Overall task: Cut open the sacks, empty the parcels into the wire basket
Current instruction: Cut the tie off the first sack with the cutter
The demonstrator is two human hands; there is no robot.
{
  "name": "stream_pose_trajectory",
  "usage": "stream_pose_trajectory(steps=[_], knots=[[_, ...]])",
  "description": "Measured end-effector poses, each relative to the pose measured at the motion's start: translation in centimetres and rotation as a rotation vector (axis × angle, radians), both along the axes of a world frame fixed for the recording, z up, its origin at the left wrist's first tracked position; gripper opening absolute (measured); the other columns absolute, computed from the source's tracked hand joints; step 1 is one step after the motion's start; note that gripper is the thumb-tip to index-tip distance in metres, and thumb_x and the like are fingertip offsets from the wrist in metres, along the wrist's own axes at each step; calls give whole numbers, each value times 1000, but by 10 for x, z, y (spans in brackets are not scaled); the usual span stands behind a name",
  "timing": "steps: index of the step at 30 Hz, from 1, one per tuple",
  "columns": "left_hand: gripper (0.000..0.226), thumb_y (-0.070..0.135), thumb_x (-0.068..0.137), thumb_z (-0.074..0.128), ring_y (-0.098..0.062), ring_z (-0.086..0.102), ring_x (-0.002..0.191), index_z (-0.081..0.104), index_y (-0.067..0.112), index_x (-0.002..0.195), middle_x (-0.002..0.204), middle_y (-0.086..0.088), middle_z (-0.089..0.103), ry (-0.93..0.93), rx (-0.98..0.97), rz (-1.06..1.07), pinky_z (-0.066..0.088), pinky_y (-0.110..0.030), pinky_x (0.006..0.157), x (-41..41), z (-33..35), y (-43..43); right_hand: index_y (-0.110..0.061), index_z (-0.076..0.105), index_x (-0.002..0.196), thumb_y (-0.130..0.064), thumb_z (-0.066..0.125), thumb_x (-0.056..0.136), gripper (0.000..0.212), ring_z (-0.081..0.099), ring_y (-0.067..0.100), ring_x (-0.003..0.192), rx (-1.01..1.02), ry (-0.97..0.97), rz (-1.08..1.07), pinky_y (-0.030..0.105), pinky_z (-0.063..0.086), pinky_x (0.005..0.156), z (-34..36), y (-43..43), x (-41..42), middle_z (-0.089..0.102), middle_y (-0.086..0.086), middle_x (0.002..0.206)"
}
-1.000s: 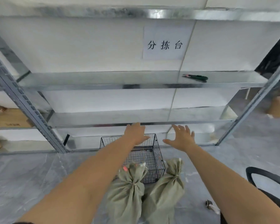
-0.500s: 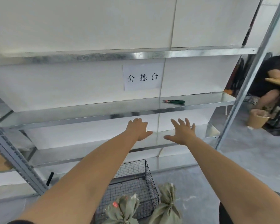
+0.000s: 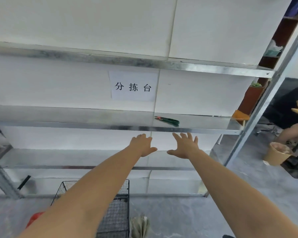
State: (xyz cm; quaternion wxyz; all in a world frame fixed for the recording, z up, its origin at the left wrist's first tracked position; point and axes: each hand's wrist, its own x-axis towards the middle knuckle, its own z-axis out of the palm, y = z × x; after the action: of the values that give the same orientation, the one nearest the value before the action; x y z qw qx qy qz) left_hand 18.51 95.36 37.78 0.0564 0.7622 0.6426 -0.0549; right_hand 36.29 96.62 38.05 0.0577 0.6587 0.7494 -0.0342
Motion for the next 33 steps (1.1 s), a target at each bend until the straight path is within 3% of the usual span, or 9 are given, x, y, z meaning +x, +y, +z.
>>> stream_pose_trajectory(steps=[16, 22, 26, 33], knots=[[57, 47, 95, 35, -30, 34, 131, 31, 12, 140, 144, -16, 33, 98, -16, 4, 34, -39, 103, 61, -9, 96, -27, 4, 148, -54, 49, 86, 81, 0, 31, 145, -48, 71, 9, 53, 5, 115, -20, 95, 56, 12, 9, 156], [56, 46, 95, 35, -30, 33, 132, 31, 12, 140, 145, -15, 33, 105, -26, 9, 33, -39, 105, 69, -22, 130, -20, 18, 145, -45, 52, 87, 72, 15, 32, 142, -31, 113, 12, 51, 17, 113, -35, 135, 56, 28, 12, 150], [55, 46, 94, 36, -30, 39, 127, 33, 13, 139, 141, -14, 38, 69, -21, 27, 37, -40, 101, 72, -32, 170, -16, 30, 137, -37, 53, 88, 58, 35, 32, 128, 8, 126, 57, 44, 32, 104, -39, 182, 58, 41, 13, 136], [55, 45, 95, 35, -31, 35, 130, 31, 13, 139, 144, -15, 33, 55, -69, 132, 32, -41, 104, 83, -51, 251, -15, 35, 134, -30, 49, 91, 48, 39, 30, 123, -28, 157, 146, 39, 36, 99, -63, 283, 56, 43, 12, 133]])
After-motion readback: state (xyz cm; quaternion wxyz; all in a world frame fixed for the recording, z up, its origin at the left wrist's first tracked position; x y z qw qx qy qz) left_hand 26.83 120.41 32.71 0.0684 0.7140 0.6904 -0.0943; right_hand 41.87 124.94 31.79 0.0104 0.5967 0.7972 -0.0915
